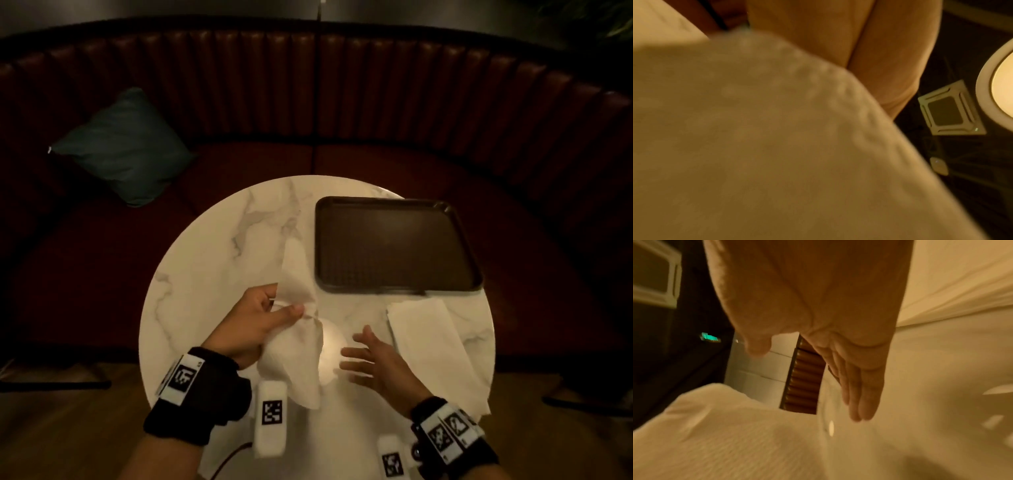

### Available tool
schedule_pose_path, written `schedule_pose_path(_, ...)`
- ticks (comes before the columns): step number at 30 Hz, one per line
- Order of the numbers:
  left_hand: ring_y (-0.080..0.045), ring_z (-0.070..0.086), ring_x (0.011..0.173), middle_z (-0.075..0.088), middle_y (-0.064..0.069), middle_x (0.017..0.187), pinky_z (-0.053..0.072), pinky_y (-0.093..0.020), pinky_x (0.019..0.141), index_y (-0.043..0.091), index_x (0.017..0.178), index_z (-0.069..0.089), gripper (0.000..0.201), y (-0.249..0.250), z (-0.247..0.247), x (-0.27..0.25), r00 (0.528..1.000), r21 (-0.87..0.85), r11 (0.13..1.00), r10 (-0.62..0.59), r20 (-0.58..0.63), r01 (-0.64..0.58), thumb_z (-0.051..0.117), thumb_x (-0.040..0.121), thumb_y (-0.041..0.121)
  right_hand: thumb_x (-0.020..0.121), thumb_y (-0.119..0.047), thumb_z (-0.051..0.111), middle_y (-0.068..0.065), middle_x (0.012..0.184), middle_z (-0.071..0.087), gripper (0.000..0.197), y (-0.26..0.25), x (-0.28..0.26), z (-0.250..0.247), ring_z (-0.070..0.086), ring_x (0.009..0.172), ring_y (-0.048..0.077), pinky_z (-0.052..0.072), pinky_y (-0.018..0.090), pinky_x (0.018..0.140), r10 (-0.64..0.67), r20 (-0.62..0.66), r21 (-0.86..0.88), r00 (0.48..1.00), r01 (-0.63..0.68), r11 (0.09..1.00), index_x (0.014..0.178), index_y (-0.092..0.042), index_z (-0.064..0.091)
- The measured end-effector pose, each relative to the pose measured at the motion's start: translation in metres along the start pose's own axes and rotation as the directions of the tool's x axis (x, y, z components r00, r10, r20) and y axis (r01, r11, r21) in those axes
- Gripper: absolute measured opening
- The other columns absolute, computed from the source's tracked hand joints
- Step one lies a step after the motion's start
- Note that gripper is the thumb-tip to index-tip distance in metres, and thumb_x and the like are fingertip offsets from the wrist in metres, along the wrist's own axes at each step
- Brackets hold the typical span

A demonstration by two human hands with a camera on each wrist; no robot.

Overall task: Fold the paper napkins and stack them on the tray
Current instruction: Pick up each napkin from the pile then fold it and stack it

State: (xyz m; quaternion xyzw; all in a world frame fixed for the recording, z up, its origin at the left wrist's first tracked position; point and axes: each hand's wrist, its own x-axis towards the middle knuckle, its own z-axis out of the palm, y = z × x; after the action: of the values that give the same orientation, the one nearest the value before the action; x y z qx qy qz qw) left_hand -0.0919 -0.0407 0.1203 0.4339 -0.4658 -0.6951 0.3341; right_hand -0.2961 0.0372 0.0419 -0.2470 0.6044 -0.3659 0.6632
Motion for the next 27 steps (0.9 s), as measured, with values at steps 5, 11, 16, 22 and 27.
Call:
schedule_pose_path(5,-0.023,0.067,0.086,0.07,-0.011,0.094,0.057,-0.033,0.076,0.009,0.1,0.067,0.027,0.023,0.016,0.003,0.997,-0.155,0.987,0.053,0.048,-0.045,0.065,0.073,0.013,0.08,-0.052,0.052,0.017,0.111,0.067,0.062,-0.049,-0.014,-0.004,0.068,0.092,0.029,0.056,0.039,0.08,-0.098,0.166,0.104,0.981,0.081,0.991,0.124,-0.009,0.049)
schedule_pose_path(11,-0.024,0.067,0.094,0.07,-0.011,0.104,0.056,-0.034,0.075,0.013,0.102,0.068,0.059,0.026,0.021,0.004,0.99,-0.245,0.969,0.06,0.126,-0.027,0.089,0.05,0.032,0.083,-0.055,0.046,0.011,0.114,0.068,0.06,-0.055,-0.014,0.001,0.065,0.105,0.026,0.051,0.042,0.093,-0.042,0.211,0.108,0.977,0.019,0.994,0.119,-0.01,0.059)
schedule_pose_path(16,-0.026,0.067,0.098,0.068,-0.014,0.111,0.057,-0.034,0.075,0.01,0.108,0.066,0.07,0.023,0.019,0.003,0.993,-0.203,0.979,0.05,0.106,-0.027,0.09,0.046,0.033,0.078,-0.024,0.064,0.015,0.113,0.069,0.045,-0.057,-0.024,-0.01,0.068,0.1,0.026,0.057,0.035,0.081,-0.228,0.09,0.245,0.969,0.2,0.949,0.117,-0.002,0.06)
schedule_pose_path(22,-0.027,0.068,0.095,0.072,-0.012,0.101,0.058,-0.03,0.073,0.003,0.102,0.066,0.04,0.018,0.021,0.002,0.998,0.057,0.998,0.023,0.057,-0.027,0.078,0.066,0.015,0.072,-0.029,0.069,0.01,0.108,0.072,0.041,-0.075,-0.048,-0.047,0.07,0.096,0.024,0.058,0.035,0.078,-0.449,-0.011,0.037,0.893,0.449,0.893,0.108,-0.01,0.065)
schedule_pose_path(27,-0.024,0.068,0.091,0.073,-0.011,0.095,0.058,-0.032,0.077,0.0,0.1,0.067,0.022,0.012,0.025,0.006,0.999,0.073,0.997,0.03,-0.012,-0.029,0.06,0.08,-0.006,0.07,-0.017,0.071,0.009,0.099,0.074,0.028,-0.075,-0.058,-0.063,0.07,0.094,0.027,0.058,0.029,0.075,-0.527,0.025,-0.004,0.849,0.527,0.85,0.096,-0.01,0.07)
